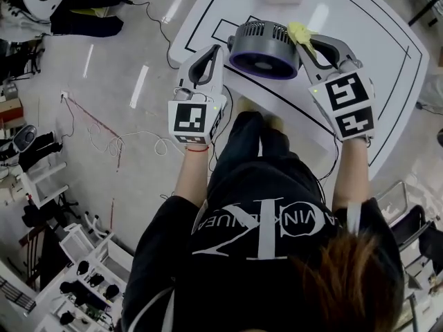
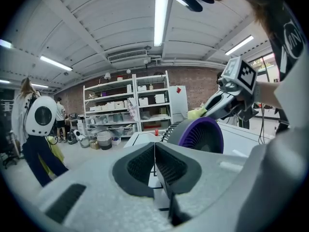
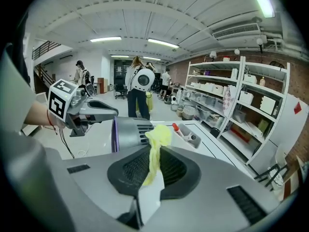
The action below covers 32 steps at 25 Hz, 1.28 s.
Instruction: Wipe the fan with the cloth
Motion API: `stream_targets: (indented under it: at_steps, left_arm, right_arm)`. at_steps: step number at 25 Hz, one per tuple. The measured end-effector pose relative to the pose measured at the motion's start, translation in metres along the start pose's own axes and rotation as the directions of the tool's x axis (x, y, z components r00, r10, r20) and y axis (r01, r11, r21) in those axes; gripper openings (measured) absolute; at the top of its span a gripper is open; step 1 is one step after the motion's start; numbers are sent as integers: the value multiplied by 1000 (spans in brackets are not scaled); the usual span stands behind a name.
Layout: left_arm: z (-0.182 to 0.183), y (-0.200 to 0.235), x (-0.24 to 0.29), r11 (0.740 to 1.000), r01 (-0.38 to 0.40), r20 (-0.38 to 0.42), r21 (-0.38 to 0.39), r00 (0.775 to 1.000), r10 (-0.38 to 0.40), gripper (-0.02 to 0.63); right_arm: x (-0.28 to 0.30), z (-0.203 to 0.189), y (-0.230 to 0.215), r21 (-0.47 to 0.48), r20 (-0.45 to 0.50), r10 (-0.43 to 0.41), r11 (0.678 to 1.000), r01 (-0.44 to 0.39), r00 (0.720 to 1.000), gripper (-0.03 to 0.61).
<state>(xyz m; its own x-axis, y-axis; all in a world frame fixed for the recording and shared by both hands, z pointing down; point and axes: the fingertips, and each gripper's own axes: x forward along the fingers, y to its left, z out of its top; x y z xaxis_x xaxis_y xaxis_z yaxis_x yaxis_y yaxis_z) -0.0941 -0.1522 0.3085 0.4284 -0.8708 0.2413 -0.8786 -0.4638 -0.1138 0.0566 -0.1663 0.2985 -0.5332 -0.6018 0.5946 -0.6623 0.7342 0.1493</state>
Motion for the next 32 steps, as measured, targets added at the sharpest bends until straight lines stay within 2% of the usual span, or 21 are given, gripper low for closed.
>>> stream_targets:
  at_steps: [3, 8, 12, 13, 18, 21, 23, 24, 27, 29, 32]
  left_arm:
    - [-2, -5, 0, 1000, -15, -17, 5, 1000, 15, 11]
    - [-3, -8, -4, 996, -86, -61, 27, 994, 87, 19]
    - [0, -20, -7, 994, -105, -48, 33, 993, 106, 46]
    - [1, -24, -8, 993, -109, -43, 37, 993, 110, 35]
    - [15, -45, -14, 976, -185, 16, 119, 983, 184, 42]
    - [15, -71, -12, 983, -139, 20, 123, 990, 138, 65]
    - [8, -94, -6, 993, -62, 0, 98, 998, 63, 73]
    - [1, -107, -2, 997, -14, -22, 78, 1000, 16, 98]
    - [-22, -140, 12, 993, 118, -102, 29, 988, -114, 172]
    - [-32, -154, 20, 988, 155, -127, 18, 980, -152, 195]
    - [-41, -170, 38, 985, 167, -141, 38, 977, -160, 195]
  right_arm:
    - [0, -10, -1, 20, -3, 0, 1000, 0, 1000, 38]
    - [-1, -22, -1, 76, 14, 12, 997, -13, 1000, 38]
    - [-1, -30, 0, 86, 5, 16, 996, -16, 1000, 38]
    - [-1, -32, 0, 93, 10, 18, 995, -19, 1000, 38]
    - [-2, -36, -3, 154, 47, 42, 987, -49, 998, 38]
    - [-3, -37, -2, 161, 55, 42, 986, -51, 998, 38]
    - [-3, -36, -1, 167, 71, 39, 985, -50, 997, 38]
    - [-4, -36, -2, 169, 80, 34, 984, -47, 996, 38]
    - [-8, -42, -5, 172, 86, 8, 985, -22, 996, 40]
    - [-12, -50, -8, 178, 77, -13, 984, -1, 997, 40]
    - [-16, -68, -14, 186, 59, -29, 982, 18, 998, 40]
